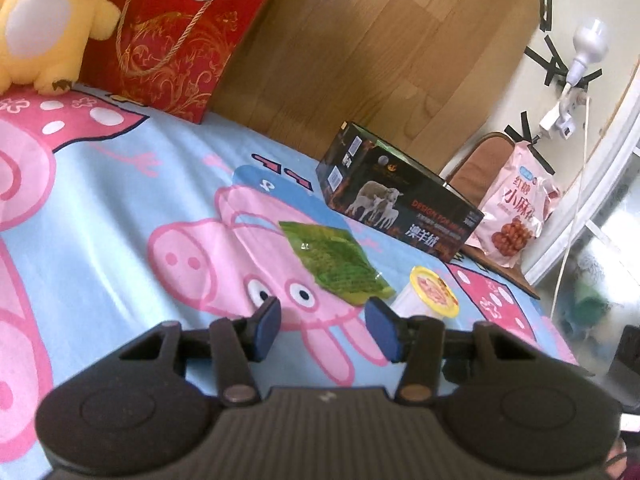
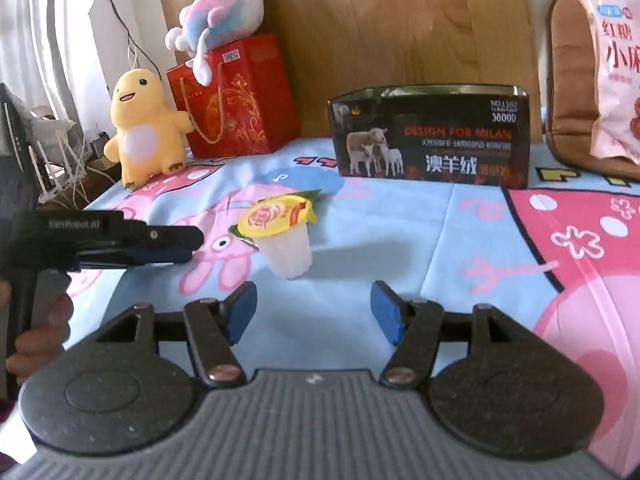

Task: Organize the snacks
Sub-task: 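Move the open left gripper toward the yellow-lidded yogurt cup, then close the left gripper on the yogurt cup with the yellow lid, then carry the yogurt cup into the black box and open the left gripper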

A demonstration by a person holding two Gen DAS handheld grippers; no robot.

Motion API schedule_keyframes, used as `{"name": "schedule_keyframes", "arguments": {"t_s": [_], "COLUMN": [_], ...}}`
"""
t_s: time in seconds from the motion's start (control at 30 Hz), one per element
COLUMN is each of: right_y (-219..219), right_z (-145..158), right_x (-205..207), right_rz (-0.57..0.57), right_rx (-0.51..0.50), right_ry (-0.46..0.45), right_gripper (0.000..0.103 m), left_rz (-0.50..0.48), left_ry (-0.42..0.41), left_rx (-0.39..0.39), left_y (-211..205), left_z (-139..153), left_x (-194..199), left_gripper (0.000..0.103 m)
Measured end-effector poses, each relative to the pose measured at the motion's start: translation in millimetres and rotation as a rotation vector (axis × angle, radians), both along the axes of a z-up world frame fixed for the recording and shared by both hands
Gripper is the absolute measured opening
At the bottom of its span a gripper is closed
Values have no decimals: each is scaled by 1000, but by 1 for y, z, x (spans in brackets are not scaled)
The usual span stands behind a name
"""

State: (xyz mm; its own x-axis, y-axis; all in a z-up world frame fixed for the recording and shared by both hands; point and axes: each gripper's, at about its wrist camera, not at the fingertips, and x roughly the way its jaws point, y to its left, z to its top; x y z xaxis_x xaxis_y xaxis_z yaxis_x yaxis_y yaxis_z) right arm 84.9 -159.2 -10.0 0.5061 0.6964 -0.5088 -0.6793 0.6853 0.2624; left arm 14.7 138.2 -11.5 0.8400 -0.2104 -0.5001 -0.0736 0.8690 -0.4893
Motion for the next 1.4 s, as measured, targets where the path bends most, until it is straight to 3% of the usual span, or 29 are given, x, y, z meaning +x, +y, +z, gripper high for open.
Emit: {"name": "schedule_keyframes", "arguments": {"t_s": [0.27,0.43,0.63,0.83,0.87,0.93,0.97,1.1,1.4], "right_y": [1,9,21,37,40,46,49,47,57], "right_z": [-1,0,4,8,8,6,4,13,65], "right_x": [-6,-10,-5,8,10,15,19,23,84], "right_rz": [-33,-30,22,60,68,91,114,79,35], "right_rx": [-27,-86,-108,-124,-124,-124,-118,-111,-56], "right_ry": [-19,-57,-70,-108,-112,-109,-92,-120,-304], "right_gripper": [66,66,64,58,57,33,34,33,33], "left_rz": [-34,-107,-186,-240,-245,-230,-230,-252,-190], "left_ry": [-59,-78,-94,-37,-22,3,8,-44,-165], "left_rx": [-68,-109,-81,-44,-31,-20,-25,-67,12], "left_y": [6,-3,-23,-43,-47,-50,-50,-45,-32], "left_z": [3,15,31,26,23,18,19,39,99], "left_x": [-10,-9,13,39,45,54,57,68,156], "left_gripper": [44,44,46,49,47,41,41,37,37]}}
